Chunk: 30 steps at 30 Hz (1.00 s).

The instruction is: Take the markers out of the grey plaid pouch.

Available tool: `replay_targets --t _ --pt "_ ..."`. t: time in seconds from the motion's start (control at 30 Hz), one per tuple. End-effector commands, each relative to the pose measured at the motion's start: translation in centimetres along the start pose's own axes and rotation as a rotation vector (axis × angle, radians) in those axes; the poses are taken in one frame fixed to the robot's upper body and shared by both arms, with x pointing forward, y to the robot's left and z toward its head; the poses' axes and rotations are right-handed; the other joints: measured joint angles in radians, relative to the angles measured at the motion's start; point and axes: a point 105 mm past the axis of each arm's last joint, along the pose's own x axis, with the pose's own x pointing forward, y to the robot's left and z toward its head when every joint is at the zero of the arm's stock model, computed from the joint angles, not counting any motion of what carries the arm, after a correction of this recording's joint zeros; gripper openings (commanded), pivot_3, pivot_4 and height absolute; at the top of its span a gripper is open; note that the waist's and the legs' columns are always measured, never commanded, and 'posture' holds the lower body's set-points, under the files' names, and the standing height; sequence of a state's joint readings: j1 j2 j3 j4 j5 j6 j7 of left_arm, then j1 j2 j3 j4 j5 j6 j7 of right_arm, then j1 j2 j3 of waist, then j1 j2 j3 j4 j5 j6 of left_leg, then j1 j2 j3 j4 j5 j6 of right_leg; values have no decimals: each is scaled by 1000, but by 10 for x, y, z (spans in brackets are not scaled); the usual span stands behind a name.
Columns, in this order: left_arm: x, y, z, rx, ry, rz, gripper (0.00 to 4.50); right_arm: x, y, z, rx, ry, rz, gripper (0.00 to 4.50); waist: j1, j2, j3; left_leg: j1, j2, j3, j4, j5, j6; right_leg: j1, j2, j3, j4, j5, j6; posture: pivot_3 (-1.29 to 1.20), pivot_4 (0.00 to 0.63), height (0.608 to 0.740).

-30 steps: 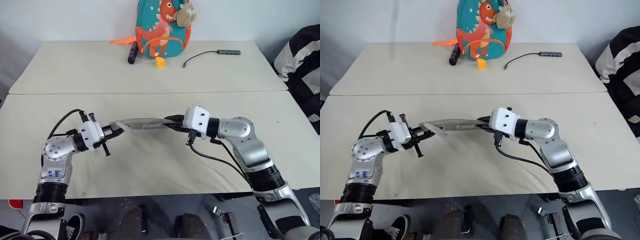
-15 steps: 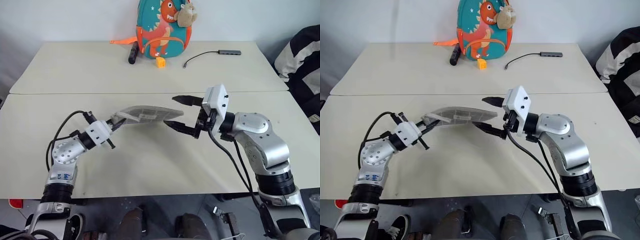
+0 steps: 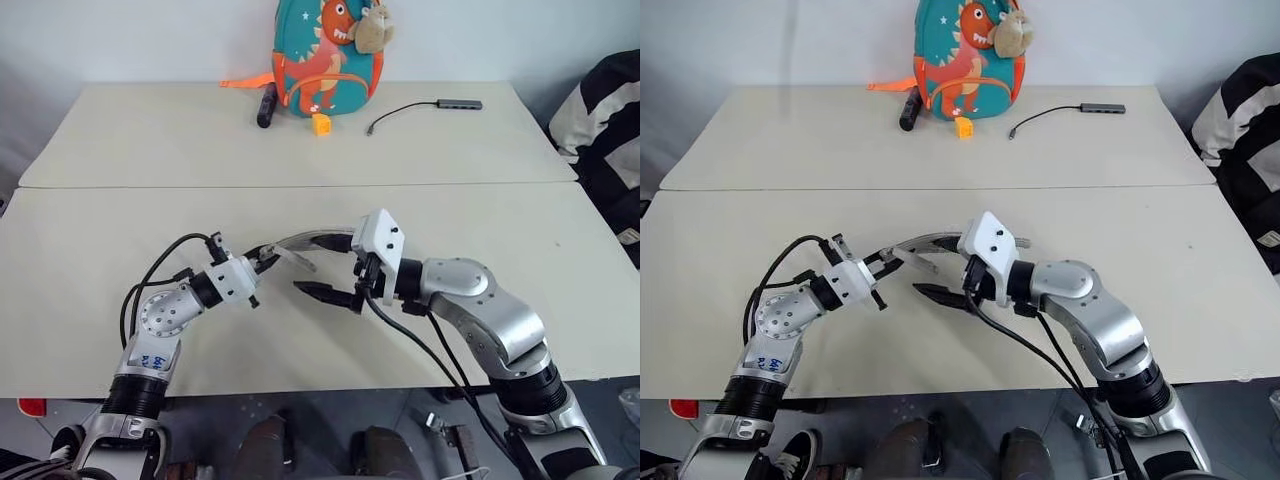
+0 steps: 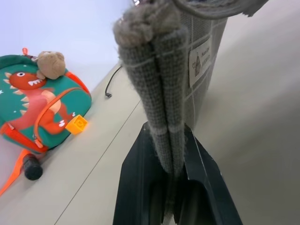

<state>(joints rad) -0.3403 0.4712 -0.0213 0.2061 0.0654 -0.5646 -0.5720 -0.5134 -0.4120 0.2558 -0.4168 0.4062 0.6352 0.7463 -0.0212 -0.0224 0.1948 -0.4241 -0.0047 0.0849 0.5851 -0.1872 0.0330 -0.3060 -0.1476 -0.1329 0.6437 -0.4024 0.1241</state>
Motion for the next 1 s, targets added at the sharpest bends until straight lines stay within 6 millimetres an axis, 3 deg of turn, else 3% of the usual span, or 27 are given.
replay_targets --t 0.03,0.1,0.4,0.6,1.0 --pt "3 0 12 25 -40 18 0 0 2 2 0 -12 10 3585 0 0 0 0 0 0 0 0 0 0 0 0 0 0 0 0 150 740" --pt "3 0 12 25 -40 20 0 1 3 0 -4 -4 17 3096 0 0 0 0 0 0 0 0 0 0 0 0 0 0 0 0 150 740" --pt "3 -1 13 17 -42 16 0 5 3 -7 7 3 11 35 0 0 0 0 0 0 0 0 0 0 0 0 0 0 0 0 150 740" --pt "-8 -3 14 -106 -76 -13 0 -18 -14 -7 -17 26 -22 35 0 0 0 0 0 0 0 0 0 0 -1 0 0 0 0 0 150 740" --pt "-28 12 2 -118 -57 -63 0 -72 -46 -18 -53 154 -98 35 2 0 0 0 0 0 0 -1 0 0 -1 0 -2 0 0 0 150 740"
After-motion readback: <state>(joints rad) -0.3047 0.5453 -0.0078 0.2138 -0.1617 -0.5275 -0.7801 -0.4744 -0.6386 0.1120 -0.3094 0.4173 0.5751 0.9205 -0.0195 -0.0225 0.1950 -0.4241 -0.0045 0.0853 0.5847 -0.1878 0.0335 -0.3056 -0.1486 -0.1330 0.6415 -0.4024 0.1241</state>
